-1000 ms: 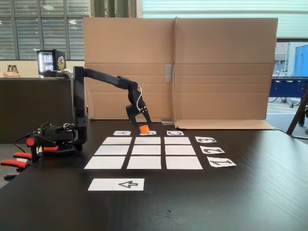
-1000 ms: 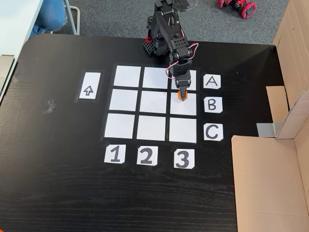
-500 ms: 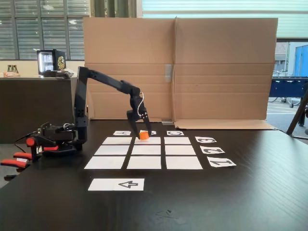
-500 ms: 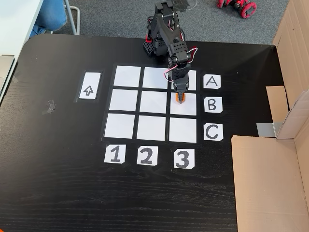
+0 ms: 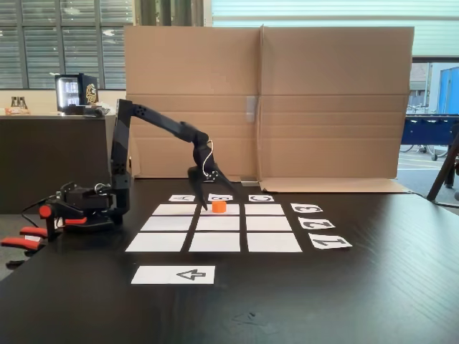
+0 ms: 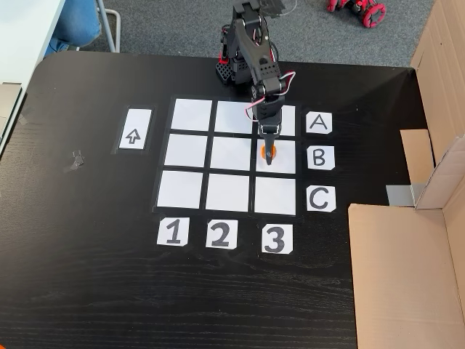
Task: Pick up the round, orange token and place it in the grid on square B3.
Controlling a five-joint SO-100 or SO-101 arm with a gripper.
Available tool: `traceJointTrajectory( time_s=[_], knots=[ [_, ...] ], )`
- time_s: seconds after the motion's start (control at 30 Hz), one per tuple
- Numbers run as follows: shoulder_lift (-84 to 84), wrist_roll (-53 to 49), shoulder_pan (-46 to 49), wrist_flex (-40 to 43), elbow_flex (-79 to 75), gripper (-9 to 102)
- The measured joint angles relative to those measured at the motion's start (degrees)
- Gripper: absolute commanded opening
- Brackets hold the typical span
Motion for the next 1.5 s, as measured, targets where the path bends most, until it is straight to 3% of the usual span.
traceJointTrajectory(
  time_s=[0.53, 0.7, 0.9, 1.1, 1.33, 1.43, 1.5],
  knots=[
    [51.68, -8.96, 6.86, -14.68, 34.10, 58],
    [72.95, -15.03, 16.52, -9.93, 40.69, 58],
    [91.23, -19.86, 38.14, -7.65, 45.97, 58],
    [101.95, -21.88, 67.76, -6.50, 49.57, 55],
    [105.47, -28.30, 102.13, -9.58, 57.83, 10],
    [105.47, -29.27, 112.24, -11.25, 60.03, 0],
    [105.47, -29.71, 116.72, -11.69, 61.70, -1]
  ],
)
